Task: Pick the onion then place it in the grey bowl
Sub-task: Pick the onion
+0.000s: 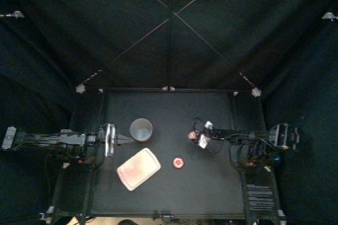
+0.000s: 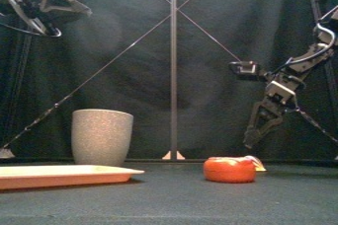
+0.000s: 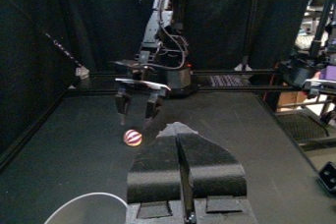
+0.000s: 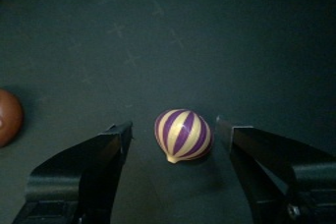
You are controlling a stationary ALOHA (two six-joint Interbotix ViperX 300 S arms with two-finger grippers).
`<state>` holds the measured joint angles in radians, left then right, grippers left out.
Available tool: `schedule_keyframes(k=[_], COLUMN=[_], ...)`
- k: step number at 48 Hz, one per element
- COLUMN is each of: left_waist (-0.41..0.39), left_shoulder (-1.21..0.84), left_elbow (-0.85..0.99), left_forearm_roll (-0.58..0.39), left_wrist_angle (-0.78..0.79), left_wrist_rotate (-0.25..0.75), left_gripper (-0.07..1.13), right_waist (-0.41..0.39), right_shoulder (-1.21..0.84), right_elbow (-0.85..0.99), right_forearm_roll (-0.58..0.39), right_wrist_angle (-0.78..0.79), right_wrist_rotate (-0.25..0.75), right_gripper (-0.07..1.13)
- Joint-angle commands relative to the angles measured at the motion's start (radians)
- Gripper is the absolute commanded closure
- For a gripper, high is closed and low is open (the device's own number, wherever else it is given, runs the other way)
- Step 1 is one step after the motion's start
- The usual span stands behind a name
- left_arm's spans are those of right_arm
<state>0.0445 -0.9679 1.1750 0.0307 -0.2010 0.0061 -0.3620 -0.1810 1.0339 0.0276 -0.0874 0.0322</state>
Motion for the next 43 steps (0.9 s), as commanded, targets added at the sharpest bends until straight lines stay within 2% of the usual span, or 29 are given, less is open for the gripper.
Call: schedule_keyframes(k=[1,13,31,43], left_waist=[0.003,0.002,0.003,0.003], left_shoulder=[0.002,0.003,0.002,0.003], left_elbow=[-0.015,0.003,0.012,0.014], left_forearm_roll=[0.0,-0.002,0.002,0.0], left_wrist_angle=[-0.009,-0.011,-0.011,-0.011], left_wrist_rotate=[-0.002,-0.002,0.0,0.0], left_gripper=[0.94,0.94,0.94,0.94], right_waist=[-0.021,-0.069,-0.052,-0.051], right_shoulder=[0.038,0.061,0.123,0.135], right_elbow=[-0.034,-0.038,-0.046,-0.044], right_forearm_roll=[-0.005,-0.044,-0.021,-0.003], right_wrist_angle=[-0.003,-0.003,-0.003,-0.002], right_wrist_rotate=[-0.002,-0.002,0.002,0.003], right_gripper=[0.05,0.05,0.05,0.1])
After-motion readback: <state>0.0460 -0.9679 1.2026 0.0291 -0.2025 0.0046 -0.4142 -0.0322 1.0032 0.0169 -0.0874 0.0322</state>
